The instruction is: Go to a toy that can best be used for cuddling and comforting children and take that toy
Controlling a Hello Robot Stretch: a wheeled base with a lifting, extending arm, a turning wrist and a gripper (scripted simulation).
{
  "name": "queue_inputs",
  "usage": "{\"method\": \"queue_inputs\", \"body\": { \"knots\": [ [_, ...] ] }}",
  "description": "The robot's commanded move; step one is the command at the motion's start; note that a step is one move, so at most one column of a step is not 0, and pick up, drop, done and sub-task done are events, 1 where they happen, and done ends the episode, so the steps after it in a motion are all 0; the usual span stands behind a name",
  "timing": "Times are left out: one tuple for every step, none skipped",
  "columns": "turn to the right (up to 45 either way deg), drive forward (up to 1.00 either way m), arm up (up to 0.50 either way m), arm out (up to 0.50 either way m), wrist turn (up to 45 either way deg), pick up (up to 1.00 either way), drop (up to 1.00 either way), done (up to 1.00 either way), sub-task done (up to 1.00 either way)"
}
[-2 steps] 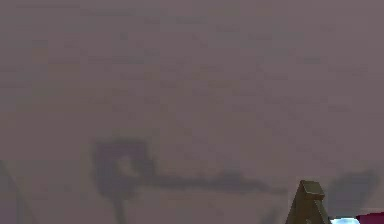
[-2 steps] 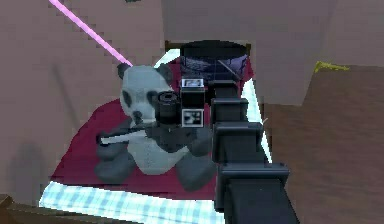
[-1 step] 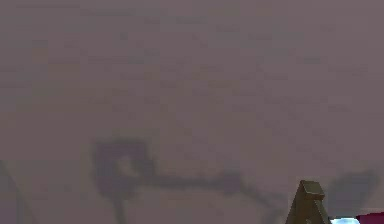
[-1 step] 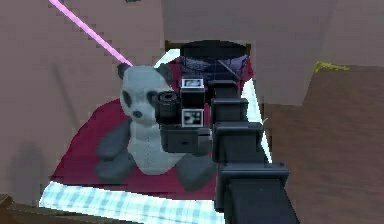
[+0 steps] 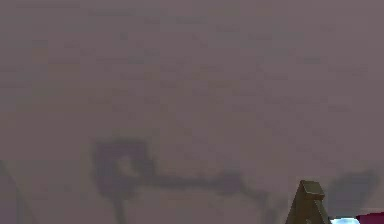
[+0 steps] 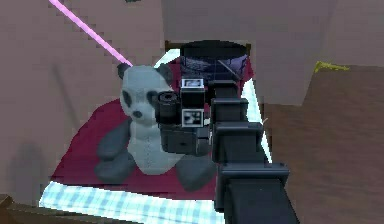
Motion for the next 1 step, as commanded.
{"method": "queue_inputs", "body": {
  "knots": [
    [0.0, 0.0, -0.26, 0.0, 0.0, 0.0, 0.0, 0.0, 0.0]
  ]
}}
